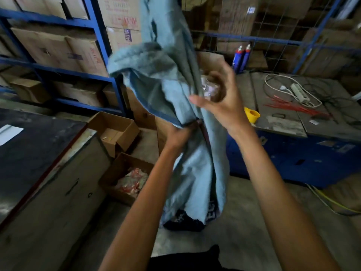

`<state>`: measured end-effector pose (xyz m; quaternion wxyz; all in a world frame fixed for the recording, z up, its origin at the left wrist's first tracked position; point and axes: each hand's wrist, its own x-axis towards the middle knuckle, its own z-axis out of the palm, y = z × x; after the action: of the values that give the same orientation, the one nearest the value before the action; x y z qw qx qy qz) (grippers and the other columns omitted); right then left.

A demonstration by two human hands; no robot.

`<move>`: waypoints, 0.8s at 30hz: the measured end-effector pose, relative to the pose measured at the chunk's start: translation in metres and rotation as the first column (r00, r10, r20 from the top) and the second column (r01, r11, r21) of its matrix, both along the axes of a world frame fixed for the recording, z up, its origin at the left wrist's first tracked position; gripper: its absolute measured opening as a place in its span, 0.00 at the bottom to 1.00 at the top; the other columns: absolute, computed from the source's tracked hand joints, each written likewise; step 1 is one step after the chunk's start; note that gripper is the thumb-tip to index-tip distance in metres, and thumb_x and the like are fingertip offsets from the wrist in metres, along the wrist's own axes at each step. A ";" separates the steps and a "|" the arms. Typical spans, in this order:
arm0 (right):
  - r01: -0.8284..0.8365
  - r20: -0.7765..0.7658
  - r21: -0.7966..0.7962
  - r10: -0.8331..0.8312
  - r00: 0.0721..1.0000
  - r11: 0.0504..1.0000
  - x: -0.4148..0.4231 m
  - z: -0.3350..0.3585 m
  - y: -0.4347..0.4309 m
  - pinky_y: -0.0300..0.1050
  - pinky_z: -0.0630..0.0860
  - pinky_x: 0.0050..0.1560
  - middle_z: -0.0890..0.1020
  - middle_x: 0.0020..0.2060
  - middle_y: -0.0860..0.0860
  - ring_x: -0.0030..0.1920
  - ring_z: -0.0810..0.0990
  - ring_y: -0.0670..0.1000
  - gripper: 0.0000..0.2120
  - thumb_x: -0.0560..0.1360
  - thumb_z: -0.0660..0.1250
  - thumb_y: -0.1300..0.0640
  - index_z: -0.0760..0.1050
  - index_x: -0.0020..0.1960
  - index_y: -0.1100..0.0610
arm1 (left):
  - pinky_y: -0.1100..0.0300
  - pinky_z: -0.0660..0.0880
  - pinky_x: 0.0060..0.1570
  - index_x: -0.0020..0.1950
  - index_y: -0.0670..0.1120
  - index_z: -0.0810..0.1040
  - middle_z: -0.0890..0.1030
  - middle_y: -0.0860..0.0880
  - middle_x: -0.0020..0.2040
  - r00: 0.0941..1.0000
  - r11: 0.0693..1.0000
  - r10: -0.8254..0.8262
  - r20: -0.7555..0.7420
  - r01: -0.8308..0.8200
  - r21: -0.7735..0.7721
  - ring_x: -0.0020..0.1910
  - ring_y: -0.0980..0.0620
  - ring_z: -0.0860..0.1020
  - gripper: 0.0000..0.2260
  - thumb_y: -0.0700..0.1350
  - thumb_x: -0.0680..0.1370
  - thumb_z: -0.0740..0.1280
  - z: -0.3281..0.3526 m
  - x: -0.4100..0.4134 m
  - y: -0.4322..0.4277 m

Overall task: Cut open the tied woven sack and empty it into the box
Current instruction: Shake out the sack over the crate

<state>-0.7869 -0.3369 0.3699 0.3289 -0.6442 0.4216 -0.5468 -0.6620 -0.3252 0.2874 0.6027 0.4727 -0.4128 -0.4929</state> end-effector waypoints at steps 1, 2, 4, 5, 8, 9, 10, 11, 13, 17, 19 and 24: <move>-0.007 -0.070 -0.029 0.005 0.998 1.000 -0.019 -0.015 0.006 0.54 0.67 0.75 0.66 0.74 0.47 0.75 0.67 0.51 0.57 0.59 0.84 0.46 0.54 0.79 0.50 | 0.45 0.81 0.59 0.58 0.42 0.81 0.85 0.44 0.55 0.997 0.998 0.045 -0.066 -0.043 0.040 0.55 0.49 0.84 0.17 0.33 0.71 0.77 0.004 0.009 -0.004; 0.001 -0.145 0.006 0.000 0.989 1.000 -0.037 -0.032 0.016 0.55 0.62 0.77 0.59 0.77 0.42 0.78 0.61 0.51 0.64 0.56 0.84 0.42 0.47 0.80 0.48 | 0.42 0.81 0.57 0.58 0.41 0.81 0.85 0.41 0.57 0.985 0.994 0.090 -0.145 -0.080 0.073 0.56 0.43 0.84 0.17 0.33 0.70 0.77 0.012 0.019 -0.009; 0.083 -0.345 0.190 -0.013 0.939 0.978 -0.056 -0.071 0.033 0.61 0.52 0.79 0.48 0.80 0.43 0.81 0.49 0.52 0.77 0.48 0.82 0.32 0.35 0.80 0.44 | 0.42 0.81 0.55 0.59 0.41 0.81 0.84 0.38 0.59 0.943 0.989 0.100 -0.316 -0.061 0.131 0.57 0.39 0.84 0.16 0.35 0.72 0.76 0.036 0.029 -0.016; 0.161 -0.471 0.282 -0.009 0.882 0.946 -0.055 -0.089 0.041 0.64 0.45 0.79 0.43 0.81 0.45 0.81 0.44 0.52 0.81 0.43 0.79 0.28 0.30 0.79 0.43 | 0.43 0.81 0.56 0.61 0.40 0.81 0.84 0.38 0.59 0.917 0.990 0.072 -0.393 -0.016 0.144 0.58 0.39 0.83 0.17 0.38 0.72 0.76 0.048 0.030 -0.019; 0.258 -0.530 0.364 -0.029 0.847 0.895 -0.022 -0.137 0.043 0.59 0.42 0.78 0.45 0.82 0.49 0.81 0.46 0.52 0.84 0.39 0.75 0.25 0.31 0.80 0.51 | 0.49 0.82 0.55 0.57 0.38 0.84 0.86 0.38 0.52 0.844 0.984 -0.012 -0.537 0.105 0.143 0.53 0.41 0.85 0.12 0.44 0.79 0.69 0.085 0.016 -0.022; 0.273 -0.507 0.319 -0.079 0.858 0.908 -0.009 -0.149 0.036 0.57 0.50 0.79 0.54 0.81 0.52 0.80 0.54 0.52 0.81 0.41 0.76 0.25 0.39 0.81 0.55 | 0.54 0.83 0.50 0.49 0.38 0.86 0.86 0.39 0.44 0.840 0.984 -0.029 -0.541 0.120 0.134 0.46 0.44 0.86 0.12 0.43 0.81 0.65 0.092 0.009 -0.023; 0.290 -0.475 0.308 -0.118 0.872 0.906 0.005 -0.157 0.030 0.54 0.60 0.77 0.64 0.77 0.55 0.77 0.64 0.54 0.75 0.45 0.75 0.24 0.50 0.80 0.59 | 0.57 0.84 0.45 0.43 0.39 0.85 0.86 0.41 0.38 0.838 0.982 -0.060 -0.542 0.146 0.116 0.40 0.47 0.86 0.16 0.43 0.83 0.62 0.098 0.003 -0.024; 0.301 -0.404 0.342 -0.150 0.902 0.890 0.014 -0.164 0.021 0.53 0.68 0.72 0.73 0.71 0.57 0.71 0.72 0.55 0.66 0.51 0.74 0.24 0.61 0.76 0.62 | 0.58 0.83 0.44 0.43 0.40 0.84 0.85 0.43 0.38 0.847 0.981 -0.095 -0.523 0.170 0.097 0.38 0.48 0.85 0.16 0.44 0.83 0.61 0.104 0.000 -0.022; 0.316 -0.166 0.398 -0.271 0.948 0.861 0.022 -0.159 0.011 0.55 0.78 0.61 0.84 0.56 0.59 0.58 0.82 0.56 0.37 0.65 0.78 0.40 0.76 0.62 0.65 | 0.51 0.81 0.55 0.51 0.41 0.83 0.86 0.43 0.44 0.861 0.978 -0.135 -0.490 0.195 0.074 0.46 0.46 0.84 0.11 0.46 0.82 0.65 0.114 0.005 -0.018; 0.392 -0.009 0.324 -0.412 0.911 0.861 -0.005 -0.131 0.003 0.44 0.75 0.42 0.82 0.37 0.49 0.37 0.80 0.39 0.06 0.70 0.76 0.64 0.80 0.44 0.58 | 0.49 0.82 0.54 0.61 0.46 0.79 0.86 0.47 0.53 0.932 0.967 0.174 -0.317 -0.101 0.233 0.52 0.47 0.84 0.24 0.54 0.69 0.77 0.094 0.060 -0.044; 0.438 0.064 0.270 -0.469 0.881 0.858 -0.019 -0.113 -0.003 0.40 0.71 0.38 0.78 0.33 0.45 0.31 0.74 0.31 0.08 0.72 0.72 0.67 0.78 0.41 0.55 | 0.52 0.82 0.54 0.64 0.47 0.79 0.84 0.46 0.58 0.942 0.896 0.302 -0.143 -0.230 0.379 0.53 0.47 0.83 0.33 0.59 0.63 0.80 0.044 0.098 -0.077; 0.418 0.171 0.091 -0.428 0.888 0.904 0.004 -0.052 -0.013 0.34 0.74 0.41 0.82 0.38 0.42 0.39 0.76 0.33 0.08 0.71 0.67 0.61 0.80 0.47 0.51 | 0.68 0.65 0.72 0.61 0.35 0.74 0.85 0.39 0.52 0.976 0.817 -0.217 -0.022 0.194 0.543 0.42 0.51 0.84 0.13 0.42 0.86 0.56 -0.018 0.096 -0.075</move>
<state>-0.7832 -0.3499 0.3180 0.2566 -0.4742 0.5330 -0.6521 -0.5655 -0.4001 0.2696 0.3791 0.5862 -0.3172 -0.6419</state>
